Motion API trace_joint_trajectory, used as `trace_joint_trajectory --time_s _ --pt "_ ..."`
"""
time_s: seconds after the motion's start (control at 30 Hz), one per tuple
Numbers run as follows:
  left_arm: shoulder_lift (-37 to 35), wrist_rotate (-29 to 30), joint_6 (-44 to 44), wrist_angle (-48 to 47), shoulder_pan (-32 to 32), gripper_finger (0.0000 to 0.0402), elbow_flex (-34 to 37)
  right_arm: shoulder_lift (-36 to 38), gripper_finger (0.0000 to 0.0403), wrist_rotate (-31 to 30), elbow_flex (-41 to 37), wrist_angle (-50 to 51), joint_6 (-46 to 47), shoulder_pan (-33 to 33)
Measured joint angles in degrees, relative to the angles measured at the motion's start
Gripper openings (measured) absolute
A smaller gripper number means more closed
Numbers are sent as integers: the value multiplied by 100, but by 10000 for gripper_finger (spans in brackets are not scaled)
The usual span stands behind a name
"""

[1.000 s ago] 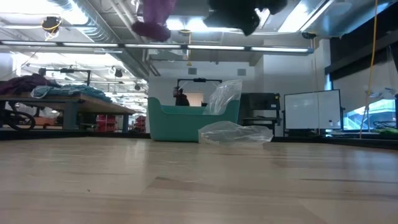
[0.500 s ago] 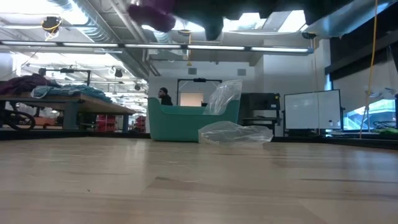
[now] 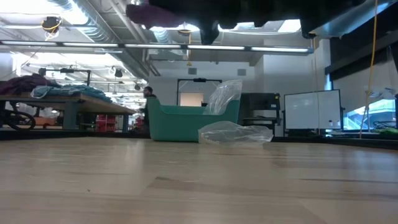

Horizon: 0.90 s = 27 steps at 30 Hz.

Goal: Roll bandage
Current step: Roll the violet bandage

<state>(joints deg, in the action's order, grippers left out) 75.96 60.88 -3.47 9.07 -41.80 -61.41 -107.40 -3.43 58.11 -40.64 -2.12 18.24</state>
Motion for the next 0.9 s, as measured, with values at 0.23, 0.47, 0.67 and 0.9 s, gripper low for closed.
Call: trace_joint_trajectory --time_s 0.23,0.47,0.67,0.9 --pt "0 676 -742 341 -4 6 0 59 6 -433 0 227 -163 611" --pt "0 1364 -1259 70 -15 6 0 592 4 -1133 106 416 -527 1361" --pt "147 1550 -961 -704 28 4 0 757 3 -1268 1036 1402 -731 1721" --pt "735 1567 -870 -858 -22 3 0 748 3 -1329 2469 2784 -776 1805"
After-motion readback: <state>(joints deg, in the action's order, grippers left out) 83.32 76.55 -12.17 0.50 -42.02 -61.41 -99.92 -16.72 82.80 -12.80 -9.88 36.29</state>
